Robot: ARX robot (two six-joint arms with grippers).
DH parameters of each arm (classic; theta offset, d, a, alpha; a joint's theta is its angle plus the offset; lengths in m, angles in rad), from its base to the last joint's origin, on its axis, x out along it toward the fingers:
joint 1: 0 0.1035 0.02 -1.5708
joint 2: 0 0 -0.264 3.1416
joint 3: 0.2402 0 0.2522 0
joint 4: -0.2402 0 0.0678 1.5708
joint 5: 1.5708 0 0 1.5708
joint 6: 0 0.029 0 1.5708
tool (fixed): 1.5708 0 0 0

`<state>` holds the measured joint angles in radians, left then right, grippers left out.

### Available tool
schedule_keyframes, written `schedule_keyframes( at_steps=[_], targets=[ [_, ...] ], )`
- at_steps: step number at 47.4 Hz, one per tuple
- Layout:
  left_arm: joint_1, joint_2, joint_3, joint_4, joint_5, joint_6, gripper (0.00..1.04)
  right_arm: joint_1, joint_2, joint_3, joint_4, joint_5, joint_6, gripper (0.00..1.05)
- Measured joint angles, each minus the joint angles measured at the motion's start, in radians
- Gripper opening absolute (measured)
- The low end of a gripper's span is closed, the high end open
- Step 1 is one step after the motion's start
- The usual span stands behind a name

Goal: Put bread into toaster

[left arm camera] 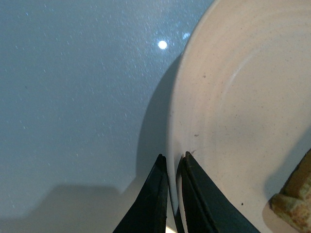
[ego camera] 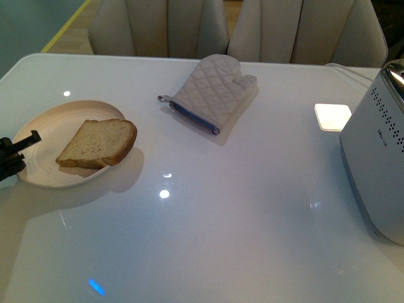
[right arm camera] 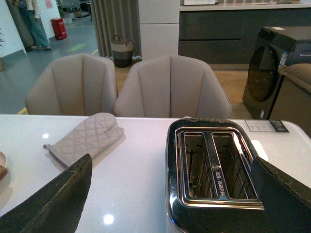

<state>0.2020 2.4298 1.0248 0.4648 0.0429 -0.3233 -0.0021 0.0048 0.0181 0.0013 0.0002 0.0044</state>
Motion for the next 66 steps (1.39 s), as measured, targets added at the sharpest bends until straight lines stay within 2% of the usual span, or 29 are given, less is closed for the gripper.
schedule_keyframes(
  at_steps=[6,21,41,51,53,66],
  targets=[
    [-0.032,-0.018,-0.064,0.038,-0.003,-0.03,0.05,0.0,0.0,0.0,0.0,0.0,0.0,0.96],
    [-0.174,-0.06,-0.217,0.131,-0.012,-0.121,0.05,0.0,0.0,0.0,0.0,0.0,0.0,0.96],
    [-0.37,-0.098,-0.262,0.108,-0.03,-0.266,0.05,0.0,0.0,0.0,0.0,0.0,0.0,0.96],
    [-0.442,-0.102,-0.247,0.076,-0.05,-0.351,0.04,0.0,0.0,0.0,0.0,0.0,0.0,0.96],
    [-0.449,-0.104,-0.244,0.071,-0.053,-0.362,0.07,0.0,0.0,0.0,0.0,0.0,0.0,0.96],
    [-0.457,-0.159,-0.269,0.072,-0.077,-0.407,0.48,0.0,0.0,0.0,0.0,0.0,0.0,0.96]
  ],
)
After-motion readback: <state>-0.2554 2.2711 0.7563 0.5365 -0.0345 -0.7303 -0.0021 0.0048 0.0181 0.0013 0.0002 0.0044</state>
